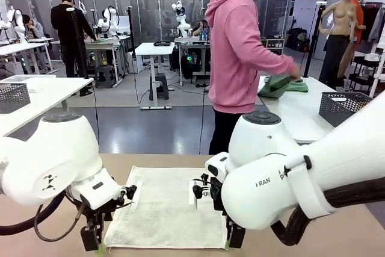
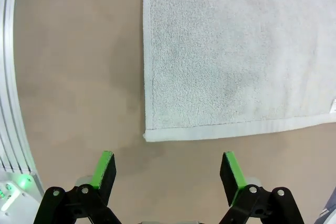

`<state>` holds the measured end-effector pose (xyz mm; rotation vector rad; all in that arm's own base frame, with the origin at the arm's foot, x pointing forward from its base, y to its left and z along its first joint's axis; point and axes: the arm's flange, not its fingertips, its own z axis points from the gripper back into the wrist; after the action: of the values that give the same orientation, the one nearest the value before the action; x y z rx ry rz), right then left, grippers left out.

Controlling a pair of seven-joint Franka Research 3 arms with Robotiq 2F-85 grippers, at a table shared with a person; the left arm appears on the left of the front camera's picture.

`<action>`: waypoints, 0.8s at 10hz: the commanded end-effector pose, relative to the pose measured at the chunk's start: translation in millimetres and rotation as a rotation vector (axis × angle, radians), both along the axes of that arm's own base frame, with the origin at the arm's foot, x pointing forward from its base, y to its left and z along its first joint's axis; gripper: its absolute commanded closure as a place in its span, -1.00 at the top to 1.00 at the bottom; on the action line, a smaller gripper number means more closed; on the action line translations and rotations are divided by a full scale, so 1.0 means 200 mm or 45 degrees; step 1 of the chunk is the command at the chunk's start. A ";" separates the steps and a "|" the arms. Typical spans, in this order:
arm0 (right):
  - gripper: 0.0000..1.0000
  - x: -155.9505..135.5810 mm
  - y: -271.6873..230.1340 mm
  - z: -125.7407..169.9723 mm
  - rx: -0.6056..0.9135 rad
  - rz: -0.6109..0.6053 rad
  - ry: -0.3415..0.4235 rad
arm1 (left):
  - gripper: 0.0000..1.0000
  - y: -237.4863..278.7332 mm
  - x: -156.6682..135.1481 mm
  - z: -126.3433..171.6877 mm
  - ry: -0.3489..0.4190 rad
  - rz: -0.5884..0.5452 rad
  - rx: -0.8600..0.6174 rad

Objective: Fold the towels and place them in the basket.
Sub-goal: When a person lays out a Towel with hook on the table, fold it in half twice.

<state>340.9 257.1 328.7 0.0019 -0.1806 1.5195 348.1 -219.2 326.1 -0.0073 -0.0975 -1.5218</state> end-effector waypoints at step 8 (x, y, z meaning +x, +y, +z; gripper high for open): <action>1.00 -0.07 -0.11 -0.23 -0.009 0.023 -0.001 | 1.00 0.10 -0.12 -0.24 -0.018 0.005 0.003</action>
<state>350.5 253.2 289.9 -0.0070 -0.1515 1.5167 355.7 -219.7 288.8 -0.0003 -0.0764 -1.5180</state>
